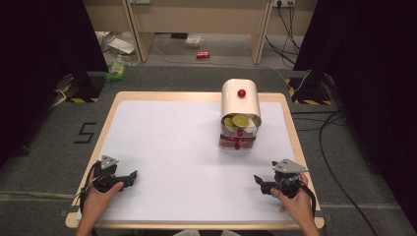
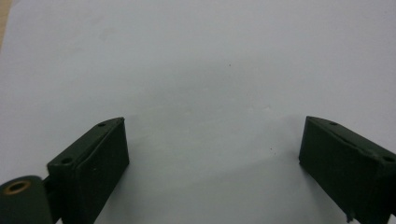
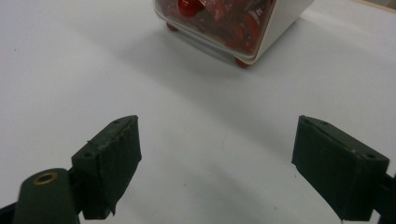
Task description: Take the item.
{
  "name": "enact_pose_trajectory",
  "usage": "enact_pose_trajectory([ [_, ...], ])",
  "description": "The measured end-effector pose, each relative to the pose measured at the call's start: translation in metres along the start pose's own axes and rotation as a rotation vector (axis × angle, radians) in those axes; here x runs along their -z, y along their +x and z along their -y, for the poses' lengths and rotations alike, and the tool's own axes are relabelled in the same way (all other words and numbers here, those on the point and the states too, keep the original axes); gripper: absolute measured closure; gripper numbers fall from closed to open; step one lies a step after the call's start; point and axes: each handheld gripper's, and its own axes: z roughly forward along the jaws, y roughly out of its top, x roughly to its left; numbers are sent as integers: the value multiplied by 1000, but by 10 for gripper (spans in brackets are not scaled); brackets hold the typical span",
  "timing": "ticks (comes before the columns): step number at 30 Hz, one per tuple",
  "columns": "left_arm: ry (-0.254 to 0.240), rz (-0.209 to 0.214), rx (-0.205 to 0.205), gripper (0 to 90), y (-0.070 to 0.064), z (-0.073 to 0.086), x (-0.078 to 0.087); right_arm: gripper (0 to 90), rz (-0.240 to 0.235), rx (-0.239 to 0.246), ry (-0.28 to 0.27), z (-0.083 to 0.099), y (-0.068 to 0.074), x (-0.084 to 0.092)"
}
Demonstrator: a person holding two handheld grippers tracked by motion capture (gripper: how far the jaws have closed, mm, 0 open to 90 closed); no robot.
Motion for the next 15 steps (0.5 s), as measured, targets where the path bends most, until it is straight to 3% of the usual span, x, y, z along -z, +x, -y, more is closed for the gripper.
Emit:
enact_pose_trajectory([
  [15,0,-1,0,75,0,0,0,160,-18,21,-25,-20,3,3],
])
